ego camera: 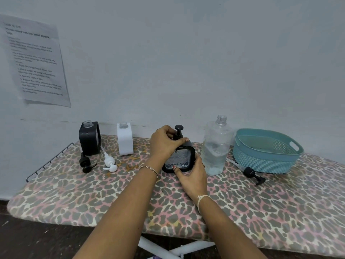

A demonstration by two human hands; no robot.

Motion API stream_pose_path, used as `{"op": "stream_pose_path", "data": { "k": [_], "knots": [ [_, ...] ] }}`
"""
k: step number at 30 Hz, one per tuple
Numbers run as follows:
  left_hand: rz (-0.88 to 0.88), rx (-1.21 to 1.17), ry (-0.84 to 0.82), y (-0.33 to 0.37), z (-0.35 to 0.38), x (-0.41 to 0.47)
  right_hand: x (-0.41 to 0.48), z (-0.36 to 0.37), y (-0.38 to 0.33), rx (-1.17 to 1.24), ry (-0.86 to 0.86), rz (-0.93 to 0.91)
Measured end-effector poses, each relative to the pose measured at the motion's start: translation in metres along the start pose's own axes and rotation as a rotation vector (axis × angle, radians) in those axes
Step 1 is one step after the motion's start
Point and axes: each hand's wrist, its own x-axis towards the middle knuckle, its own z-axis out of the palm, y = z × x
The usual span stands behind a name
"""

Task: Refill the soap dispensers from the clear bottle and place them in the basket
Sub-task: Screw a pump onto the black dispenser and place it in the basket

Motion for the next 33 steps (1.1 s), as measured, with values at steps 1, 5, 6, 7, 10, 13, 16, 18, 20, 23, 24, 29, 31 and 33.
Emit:
{"op": "stream_pose_path", "data": {
  "k": [1,5,6,7,10,13,16,18,20,23,24,29,31,33],
  "knots": [
    [0.0,0.002,-0.01,0.0,0.0,0.001,0.0,0.0,0.0,0.003,0.0,-0.002],
    [-0.028,-0.063,-0.084,-0.006,-0.004,0.005,0.0,-0.001,0.0,0.005,-0.004,-0.004],
    [-0.033,-0.082,-0.118,-0.008,-0.005,0.007,0.0,-0.001,0.0,0.0,-0.006,-0.003],
    [-0.038,-0.103,-0.155,-0.01,-0.008,0.008,0.0,-0.001,0.0,-0.005,-0.007,-0.002],
    [-0.063,-0.153,-0.278,-0.015,-0.017,0.014,0.0,-0.001,0.001,-0.008,-0.009,0.004],
    [-0.103,-0.217,-0.387,-0.02,-0.03,0.02,0.001,-0.001,0.0,-0.02,-0.012,0.015],
    [-0.138,-0.222,-0.429,-0.021,-0.038,0.024,0.001,-0.002,0.0,-0.02,-0.019,0.021],
    [-0.152,-0.173,-0.408,-0.017,-0.035,0.022,0.001,-0.002,-0.001,-0.019,-0.017,0.021],
    [-0.131,-0.091,-0.322,-0.01,-0.027,0.018,0.0,-0.002,-0.001,-0.015,-0.014,0.018],
    [-0.042,0.059,-0.189,-0.002,-0.013,0.012,0.0,-0.002,0.0,-0.017,-0.009,0.011],
    [-0.016,0.089,-0.164,-0.001,-0.011,0.011,0.0,-0.001,0.0,-0.017,-0.009,0.011],
    [-0.096,-0.048,-0.306,-0.009,-0.017,0.016,0.001,-0.001,0.0,-0.02,-0.015,0.024],
    [-0.101,-0.059,-0.371,-0.01,-0.021,0.016,0.001,-0.001,0.0,-0.023,-0.012,0.022],
    [-0.081,-0.058,-0.363,-0.011,-0.022,0.016,0.001,-0.001,0.0,-0.02,-0.012,0.019]
  ]
}}
